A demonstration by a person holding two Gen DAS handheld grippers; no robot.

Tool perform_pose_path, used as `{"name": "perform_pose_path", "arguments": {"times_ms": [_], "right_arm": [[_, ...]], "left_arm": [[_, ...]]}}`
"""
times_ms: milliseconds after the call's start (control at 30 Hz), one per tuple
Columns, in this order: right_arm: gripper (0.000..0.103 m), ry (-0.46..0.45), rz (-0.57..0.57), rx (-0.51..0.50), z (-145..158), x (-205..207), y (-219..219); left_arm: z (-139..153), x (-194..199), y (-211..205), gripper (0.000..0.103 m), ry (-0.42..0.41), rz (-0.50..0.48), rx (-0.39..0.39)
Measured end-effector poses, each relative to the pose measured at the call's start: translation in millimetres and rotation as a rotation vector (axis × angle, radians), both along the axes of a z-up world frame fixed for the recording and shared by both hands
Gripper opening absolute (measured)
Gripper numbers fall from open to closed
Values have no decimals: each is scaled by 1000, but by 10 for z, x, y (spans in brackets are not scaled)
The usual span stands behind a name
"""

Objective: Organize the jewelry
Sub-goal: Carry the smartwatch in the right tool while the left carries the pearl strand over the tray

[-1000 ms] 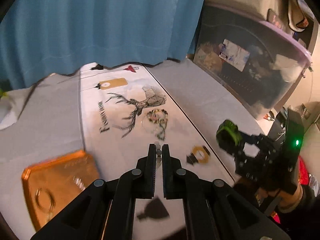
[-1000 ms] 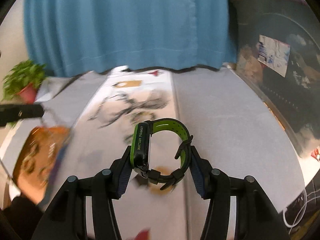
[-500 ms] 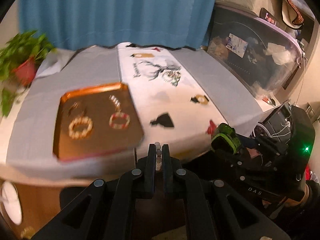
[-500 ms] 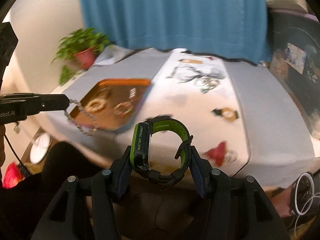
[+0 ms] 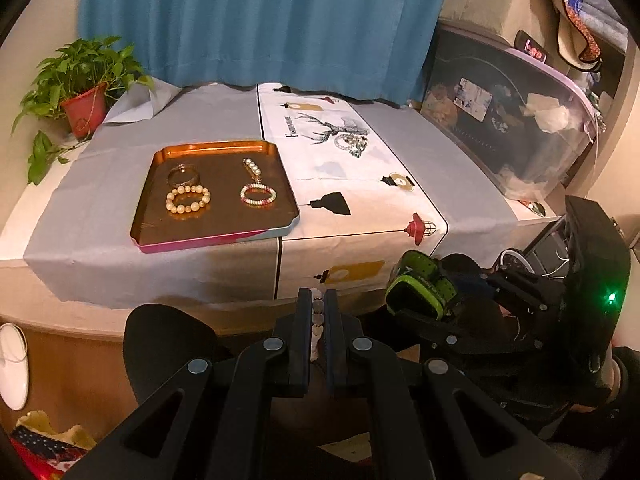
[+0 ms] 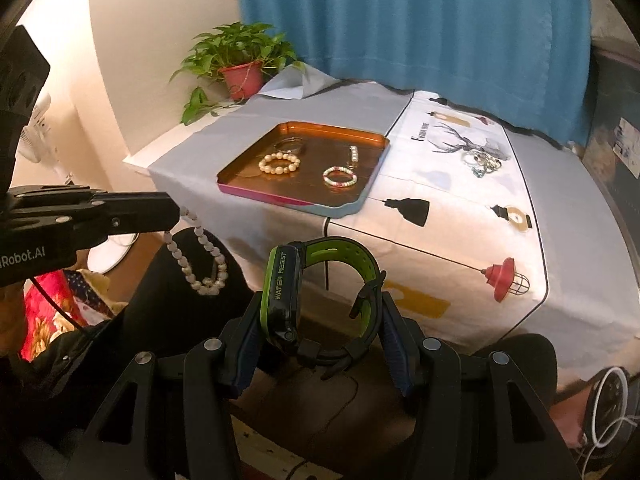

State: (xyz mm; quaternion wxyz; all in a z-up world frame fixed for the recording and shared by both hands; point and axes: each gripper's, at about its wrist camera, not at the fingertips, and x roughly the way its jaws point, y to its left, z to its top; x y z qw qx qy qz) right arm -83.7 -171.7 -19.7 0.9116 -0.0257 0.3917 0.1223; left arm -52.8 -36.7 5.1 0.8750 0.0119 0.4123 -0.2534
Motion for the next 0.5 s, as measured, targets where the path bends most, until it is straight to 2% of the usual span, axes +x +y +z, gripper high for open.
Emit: {"name": "perform_pose_path", "arguments": {"times_ms": [500], "right_arm": [[54,22,2,-7,-53,-9,13]], "left_arm": [[-46,31,7,3,17,0,-12]]}}
